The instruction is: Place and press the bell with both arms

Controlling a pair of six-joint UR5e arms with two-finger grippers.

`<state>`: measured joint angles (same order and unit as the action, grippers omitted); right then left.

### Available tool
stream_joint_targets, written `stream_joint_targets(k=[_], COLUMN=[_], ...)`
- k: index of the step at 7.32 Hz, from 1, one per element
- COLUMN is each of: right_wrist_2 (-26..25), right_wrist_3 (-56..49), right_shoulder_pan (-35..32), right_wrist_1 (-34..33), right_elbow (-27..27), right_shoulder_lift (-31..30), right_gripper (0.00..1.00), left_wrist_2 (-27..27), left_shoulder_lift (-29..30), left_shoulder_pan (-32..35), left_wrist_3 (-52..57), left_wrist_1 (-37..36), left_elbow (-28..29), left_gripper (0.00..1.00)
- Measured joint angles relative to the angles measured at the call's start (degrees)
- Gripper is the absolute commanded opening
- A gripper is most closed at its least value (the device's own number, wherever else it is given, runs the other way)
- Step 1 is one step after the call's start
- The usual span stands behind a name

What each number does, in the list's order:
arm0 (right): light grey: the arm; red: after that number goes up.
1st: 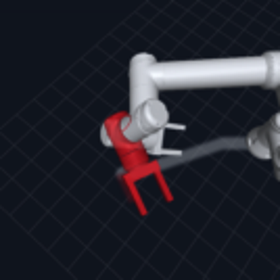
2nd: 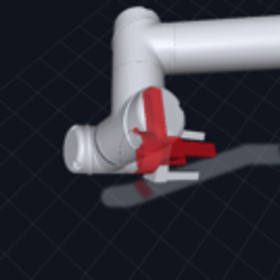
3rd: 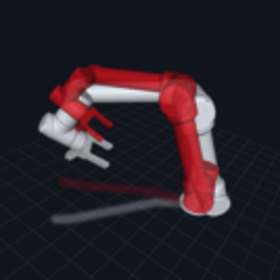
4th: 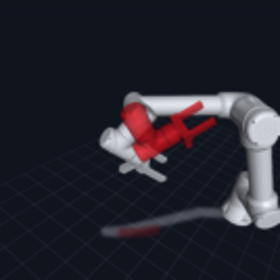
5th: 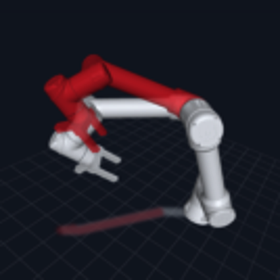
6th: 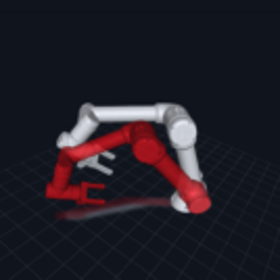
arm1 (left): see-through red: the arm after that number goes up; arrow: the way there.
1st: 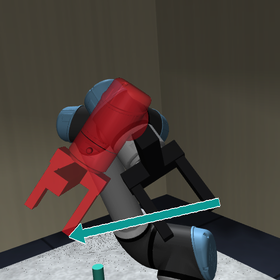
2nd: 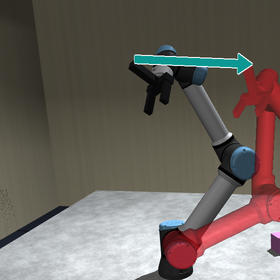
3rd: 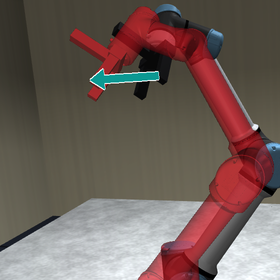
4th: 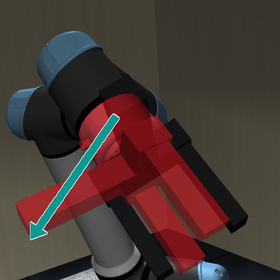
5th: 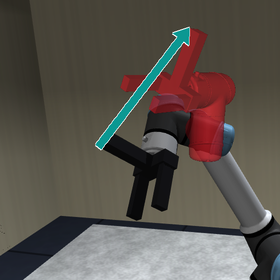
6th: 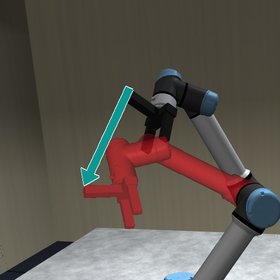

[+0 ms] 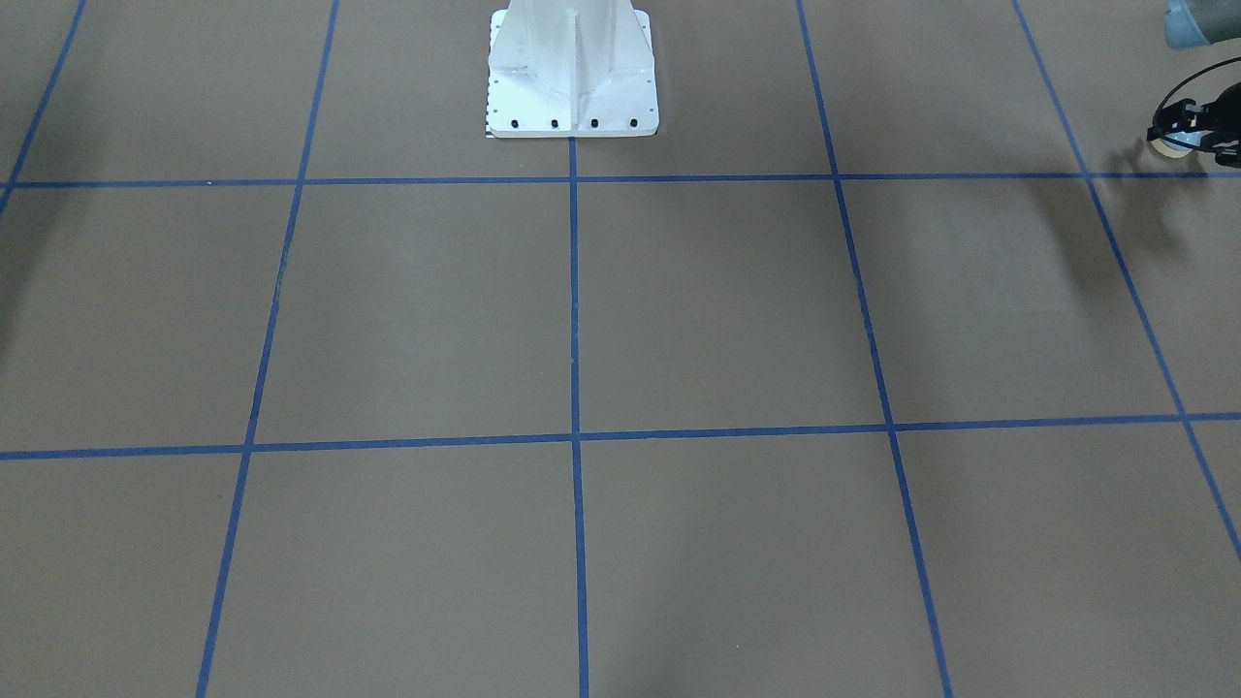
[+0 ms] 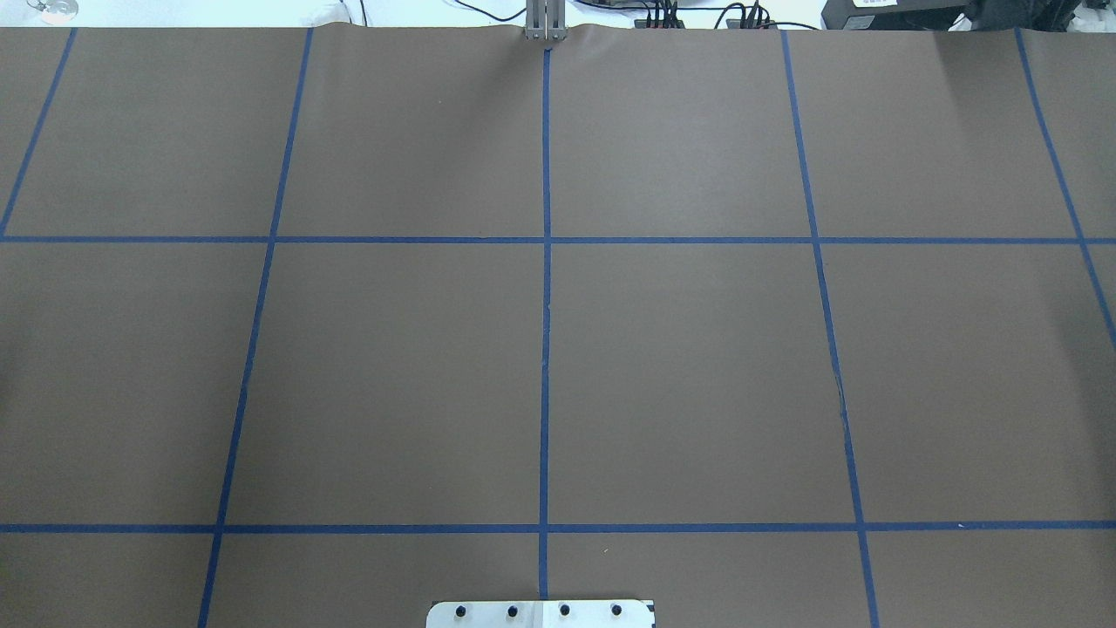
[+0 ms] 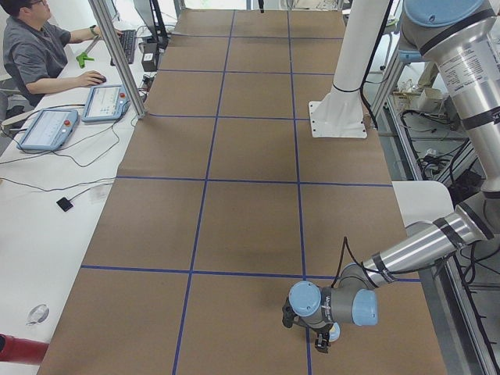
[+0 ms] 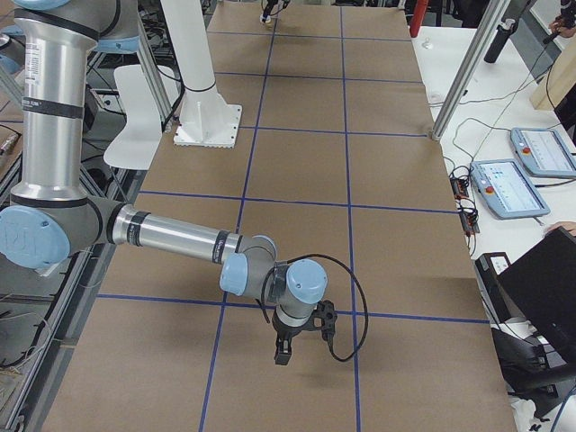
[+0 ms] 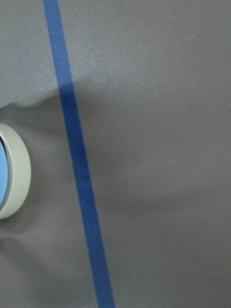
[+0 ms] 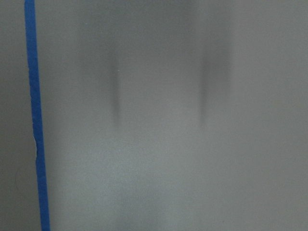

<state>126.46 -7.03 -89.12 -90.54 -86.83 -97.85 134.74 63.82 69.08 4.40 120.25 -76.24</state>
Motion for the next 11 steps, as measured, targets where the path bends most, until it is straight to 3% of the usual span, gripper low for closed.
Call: stream_joint_targets(k=[2,3,8,11], right_wrist_2=[0.0,0.0,0.0,-0.1], right_wrist_3=[0.0,0.0,0.1,0.0], right_shoulder_pan=[0.0,0.0,0.0,0.0], right_wrist_1=[0.0,0.0,-0.2,0.2], right_elbow=[0.0,0.0,-0.1,-0.5], right_shoulder_lift=[0.0,0.0,0.0,0.4], right_gripper=[1.00,1.00,1.00,1.00], left_wrist_2=[0.0,0.0,0.5,0.5], left_shoulder_lift=[0.0,-0.1,-2.5,2.4], left_shoulder_pan=[0.0,-0.1,0.4,1.8], left_wrist_3=[0.1,0.3,1.6,1.2], left_wrist_1=[0.1,0.2,2.2,1.6], left_elbow=[0.1,0.0,-5.8,-8.6], left_gripper=[0.19,0.12,0.10,0.07])
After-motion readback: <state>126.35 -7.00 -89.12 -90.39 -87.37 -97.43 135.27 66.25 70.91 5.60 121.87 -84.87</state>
